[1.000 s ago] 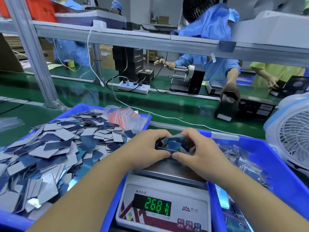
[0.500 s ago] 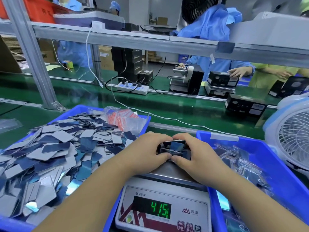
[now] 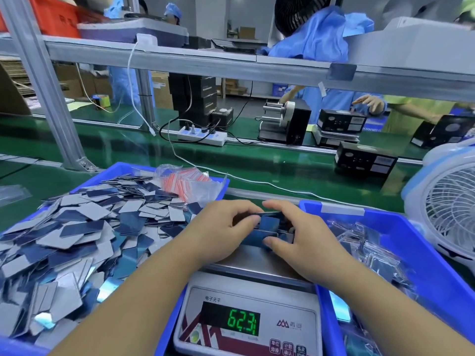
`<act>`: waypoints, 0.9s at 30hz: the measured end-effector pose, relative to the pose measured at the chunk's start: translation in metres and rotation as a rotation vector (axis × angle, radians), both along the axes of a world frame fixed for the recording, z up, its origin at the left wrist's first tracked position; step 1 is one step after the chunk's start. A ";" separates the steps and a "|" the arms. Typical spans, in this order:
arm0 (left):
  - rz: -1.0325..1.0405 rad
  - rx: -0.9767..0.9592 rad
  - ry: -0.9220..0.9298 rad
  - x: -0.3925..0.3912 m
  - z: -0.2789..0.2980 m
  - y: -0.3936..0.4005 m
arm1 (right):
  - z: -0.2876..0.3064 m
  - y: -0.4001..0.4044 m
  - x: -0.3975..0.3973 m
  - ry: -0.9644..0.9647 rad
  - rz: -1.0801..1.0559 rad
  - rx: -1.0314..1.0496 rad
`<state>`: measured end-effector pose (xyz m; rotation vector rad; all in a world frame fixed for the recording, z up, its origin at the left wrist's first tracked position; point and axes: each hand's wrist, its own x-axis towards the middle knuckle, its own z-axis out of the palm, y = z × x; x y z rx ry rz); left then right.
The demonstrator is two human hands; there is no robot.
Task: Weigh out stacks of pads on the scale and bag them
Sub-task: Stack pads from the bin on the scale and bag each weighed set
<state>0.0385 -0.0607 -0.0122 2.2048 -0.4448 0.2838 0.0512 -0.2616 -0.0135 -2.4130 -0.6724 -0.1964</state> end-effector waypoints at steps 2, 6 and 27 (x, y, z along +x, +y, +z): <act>0.024 -0.034 0.004 0.002 0.000 0.000 | -0.002 -0.001 0.001 0.028 -0.017 0.017; 0.093 -0.383 0.079 0.008 0.003 0.003 | -0.002 -0.002 0.003 0.058 -0.026 0.049; 0.131 -0.107 0.122 0.010 -0.002 0.006 | 0.011 0.002 -0.008 -0.174 0.066 -0.096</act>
